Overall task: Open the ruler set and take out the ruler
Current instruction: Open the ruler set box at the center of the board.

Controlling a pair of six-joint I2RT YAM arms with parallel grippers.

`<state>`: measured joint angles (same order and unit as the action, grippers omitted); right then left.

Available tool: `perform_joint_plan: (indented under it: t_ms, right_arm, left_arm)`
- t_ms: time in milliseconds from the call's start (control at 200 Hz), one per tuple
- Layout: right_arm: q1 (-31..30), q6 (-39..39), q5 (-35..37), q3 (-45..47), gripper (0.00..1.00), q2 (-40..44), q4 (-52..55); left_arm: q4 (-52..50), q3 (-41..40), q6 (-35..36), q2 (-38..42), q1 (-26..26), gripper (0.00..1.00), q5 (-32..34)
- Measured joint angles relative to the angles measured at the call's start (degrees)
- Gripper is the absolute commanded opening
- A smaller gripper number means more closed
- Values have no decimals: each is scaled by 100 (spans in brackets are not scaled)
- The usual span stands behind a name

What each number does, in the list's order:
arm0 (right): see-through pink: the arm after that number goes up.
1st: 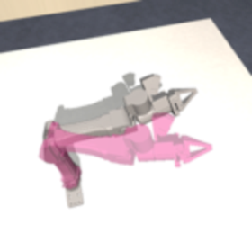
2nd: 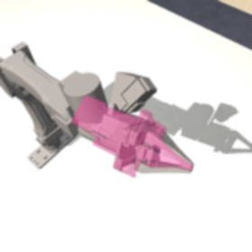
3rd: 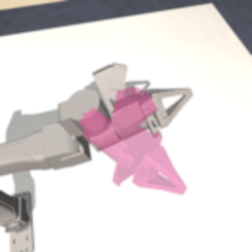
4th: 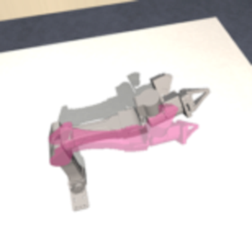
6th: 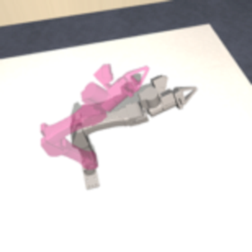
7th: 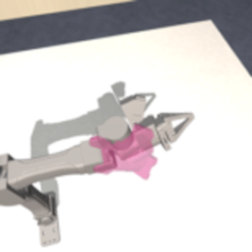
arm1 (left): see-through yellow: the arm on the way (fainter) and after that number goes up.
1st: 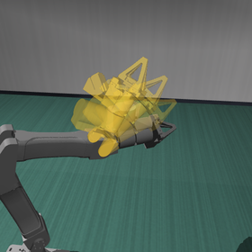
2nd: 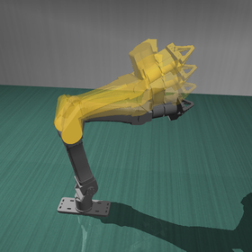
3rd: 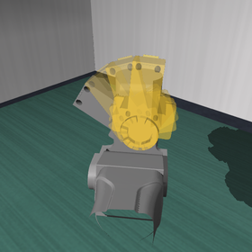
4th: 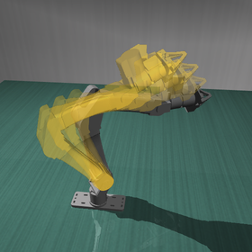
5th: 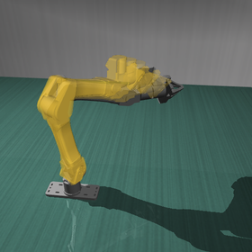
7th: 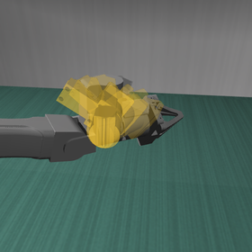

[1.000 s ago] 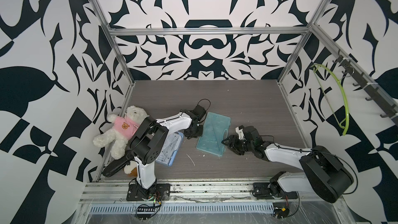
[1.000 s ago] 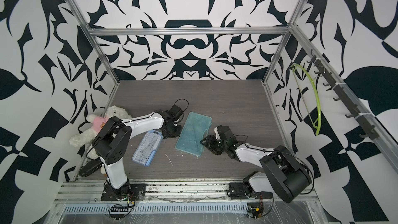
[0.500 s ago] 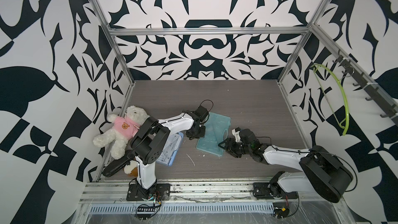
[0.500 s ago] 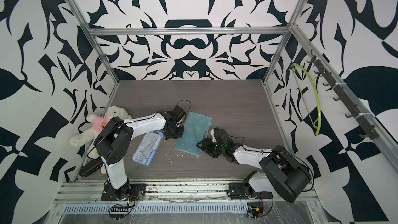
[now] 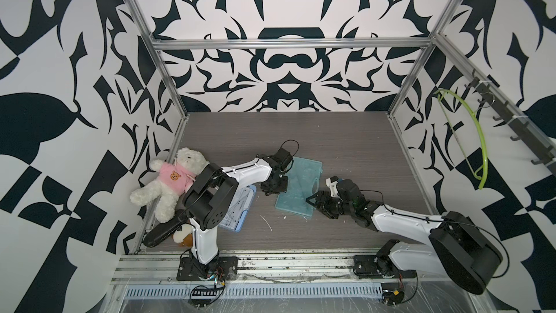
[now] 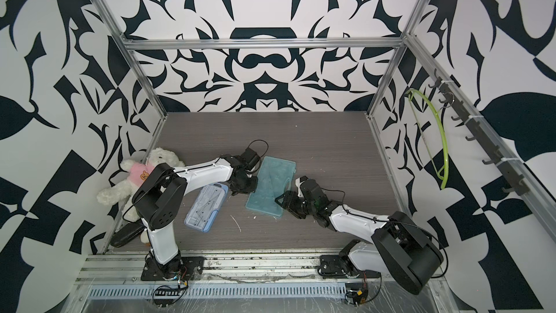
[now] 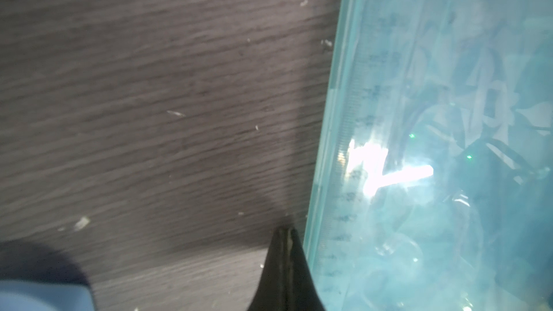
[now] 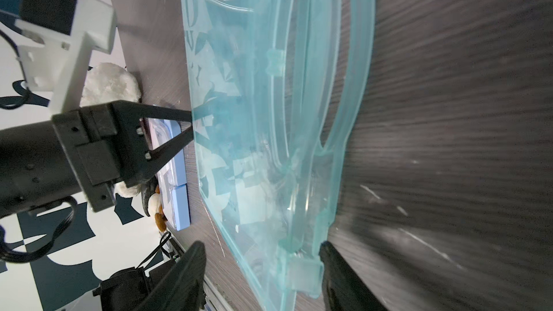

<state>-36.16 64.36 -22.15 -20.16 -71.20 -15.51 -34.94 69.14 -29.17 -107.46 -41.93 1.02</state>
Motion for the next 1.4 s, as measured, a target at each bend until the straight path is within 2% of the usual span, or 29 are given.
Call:
perform_joint_plan:
  t_ms: [285, 750, 1045, 1400]
  right_arm:
    - [-94, -15, 33, -352, 62, -59, 151]
    - [-221, -160, 31, -1108, 63, -684, 203]
    - [-223, -334, 33, -1558, 64, -697, 444]
    - [-245, -542, 39, -1821, 67, -638, 855]
  left_arm:
    - [4, 7, 0, -7, -11, 0, -7]
    - [243, -52, -201, -4, -11, 0, -221]
    - [702, -319, -560, 125, -22, 0, -387]
    - [857, -457, -678, 219, -63, 0, -385]
